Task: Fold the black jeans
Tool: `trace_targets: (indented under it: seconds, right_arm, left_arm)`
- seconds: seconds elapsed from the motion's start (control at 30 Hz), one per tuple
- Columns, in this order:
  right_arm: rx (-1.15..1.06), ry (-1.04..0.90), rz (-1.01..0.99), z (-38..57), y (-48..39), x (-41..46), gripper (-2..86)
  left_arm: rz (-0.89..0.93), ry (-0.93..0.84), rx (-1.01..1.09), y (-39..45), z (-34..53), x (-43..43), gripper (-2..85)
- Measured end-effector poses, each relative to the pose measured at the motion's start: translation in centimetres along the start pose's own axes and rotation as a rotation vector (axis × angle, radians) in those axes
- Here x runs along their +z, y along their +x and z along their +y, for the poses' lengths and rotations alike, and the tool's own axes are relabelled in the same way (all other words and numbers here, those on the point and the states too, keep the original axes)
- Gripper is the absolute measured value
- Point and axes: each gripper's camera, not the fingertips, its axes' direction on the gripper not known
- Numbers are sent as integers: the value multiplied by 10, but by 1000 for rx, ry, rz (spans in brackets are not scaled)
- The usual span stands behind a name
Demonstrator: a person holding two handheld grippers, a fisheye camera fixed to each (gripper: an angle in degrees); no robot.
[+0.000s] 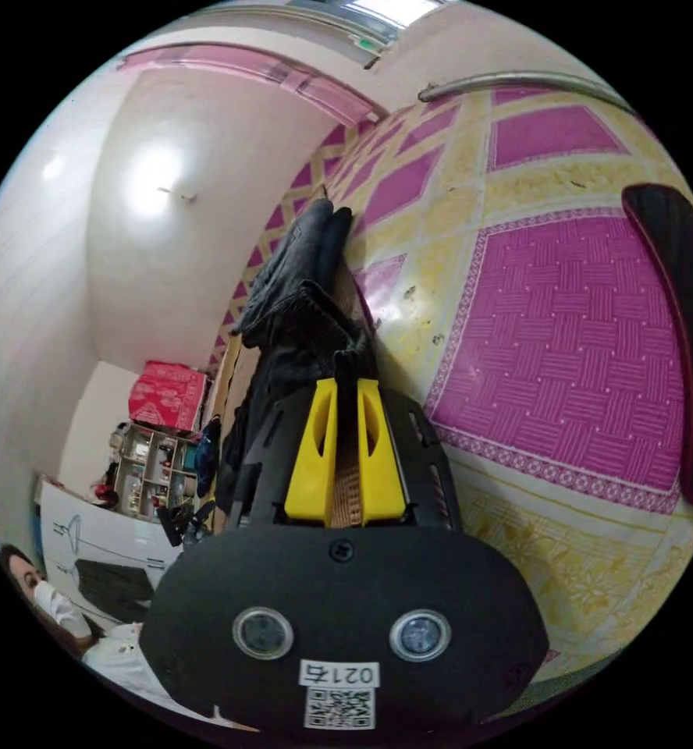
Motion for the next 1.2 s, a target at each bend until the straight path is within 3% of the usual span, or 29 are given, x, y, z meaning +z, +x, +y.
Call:
trace_targets:
  seconds: [0.2, 0.4, 0.5, 0.57, 0.6, 0.67, 0.77, 0.97, 1.07, 1.13, 1.2]
  right_arm:
    - [-42, 66, -11, -6, -48, -53, 35]
    - [21, 127, 247, 4, -47, -85, 47]
    - [-116, 120, 453, 13, -101, -84, 79]
    - [-379, 188, 671, 39, -184, -69, 95]
    - [-448, 196, 686, 47, -203, -62, 95]
    - [-664, 114, 624, 70, -261, -17, 98]
    - [-783, -39, 527, 85, -293, 50, 105]
    - [-810, -130, 472, 101, -296, 120, 99]
    - [-791, -136, 466, 109, -289, 128, 91]
    - [-759, -155, 446, 109, -286, 130, 89]
    - [-743, -160, 432, 112, -286, 129, 87]
  left_arm:
    - [83, -20, 59, 15, 0, 8, -10]
    - [146, -18, 263, 77, 18, 19, -9]
    - [83, 53, 409, 117, 27, 13, -8]
    - [46, 105, 450, 140, 30, 7, -6]
    - [9, 155, 492, 158, 32, 2, -5]
    - [51, 169, 565, 185, 31, 5, 1]
    - [144, 100, 654, 231, 17, 36, 44]
    - [180, -29, 734, 290, -6, 111, 109]
    - [156, -44, 713, 297, -16, 119, 83]
    - [199, -21, 638, 287, -27, 111, 9]
    - [283, 29, 559, 266, -37, 94, -2]
